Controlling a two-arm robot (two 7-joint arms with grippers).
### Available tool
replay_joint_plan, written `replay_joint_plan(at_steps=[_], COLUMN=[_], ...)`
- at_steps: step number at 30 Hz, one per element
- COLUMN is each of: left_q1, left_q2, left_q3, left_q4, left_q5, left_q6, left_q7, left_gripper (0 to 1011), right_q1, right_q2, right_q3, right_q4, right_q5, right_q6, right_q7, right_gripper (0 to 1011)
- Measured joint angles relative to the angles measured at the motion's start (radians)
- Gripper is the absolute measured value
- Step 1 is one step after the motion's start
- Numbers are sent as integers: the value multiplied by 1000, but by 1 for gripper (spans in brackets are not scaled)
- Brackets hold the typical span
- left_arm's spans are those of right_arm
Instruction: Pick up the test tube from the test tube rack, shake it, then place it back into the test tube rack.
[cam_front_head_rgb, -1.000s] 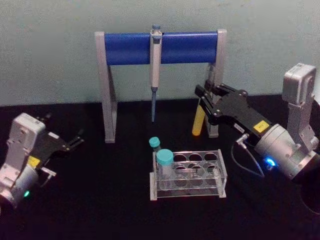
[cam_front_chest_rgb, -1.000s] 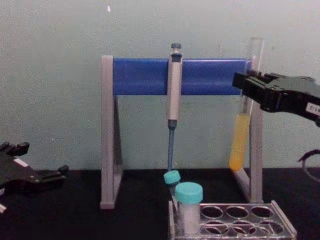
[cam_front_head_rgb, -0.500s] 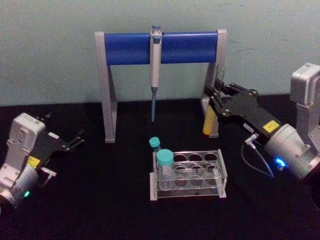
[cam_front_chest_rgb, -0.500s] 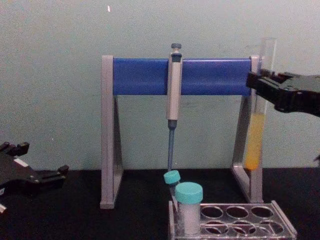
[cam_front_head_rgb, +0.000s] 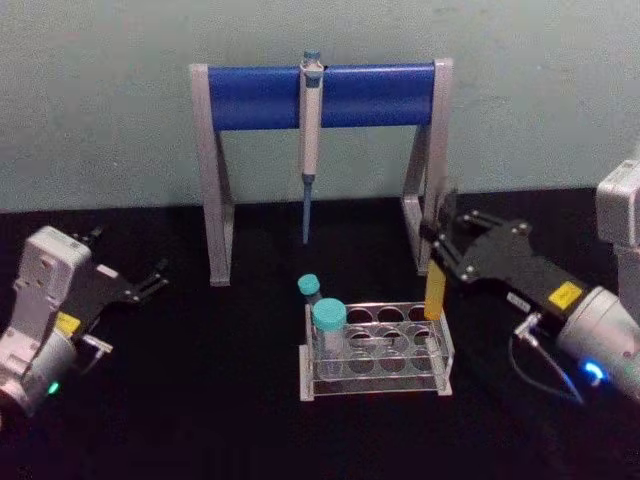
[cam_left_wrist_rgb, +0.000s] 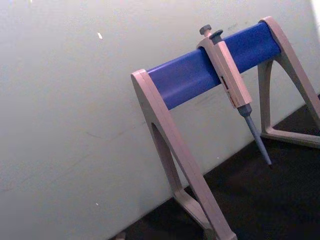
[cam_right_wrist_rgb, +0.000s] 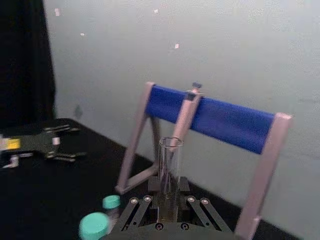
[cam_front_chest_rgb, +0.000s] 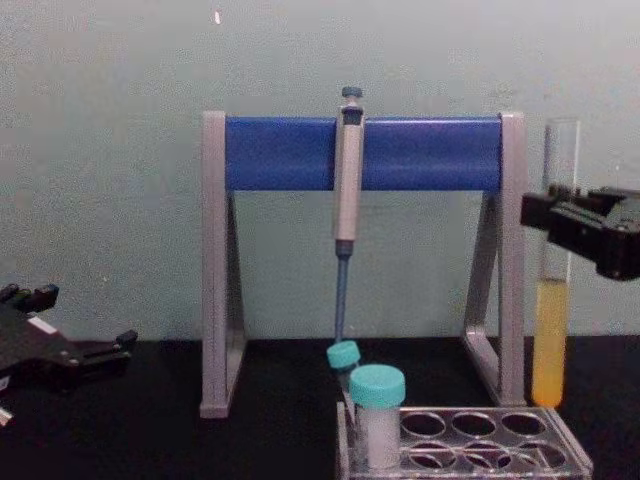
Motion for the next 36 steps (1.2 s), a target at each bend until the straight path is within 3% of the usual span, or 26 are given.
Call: replay_joint_plan(at_steps=[7, 15, 20, 25, 36], left_q1=[0, 0, 0, 0, 0], left_q2=[0, 0, 0, 0, 0], left_q3=[0, 0, 0, 0, 0], left_q4=[0, 0, 0, 0, 0], left_q5=[0, 0, 0, 0, 0], left_q6=[0, 0, 0, 0, 0], left_q7=[0, 0, 0, 0, 0], left_gripper=[1001, 1001, 1001, 1001, 1001], right_q1=[-5, 65, 105, 136, 142], right_q2=[4, -47, -72, -92, -108], right_q3=[-34, -76, -89, -91, -73], right_q4=[-14, 58, 103, 144, 164], right_q5=[63, 126, 124, 86, 37], right_q6=[20, -25, -66, -104, -110], right_q7=[52, 88, 73, 30, -11], right_gripper=[233, 232, 233, 233, 233])
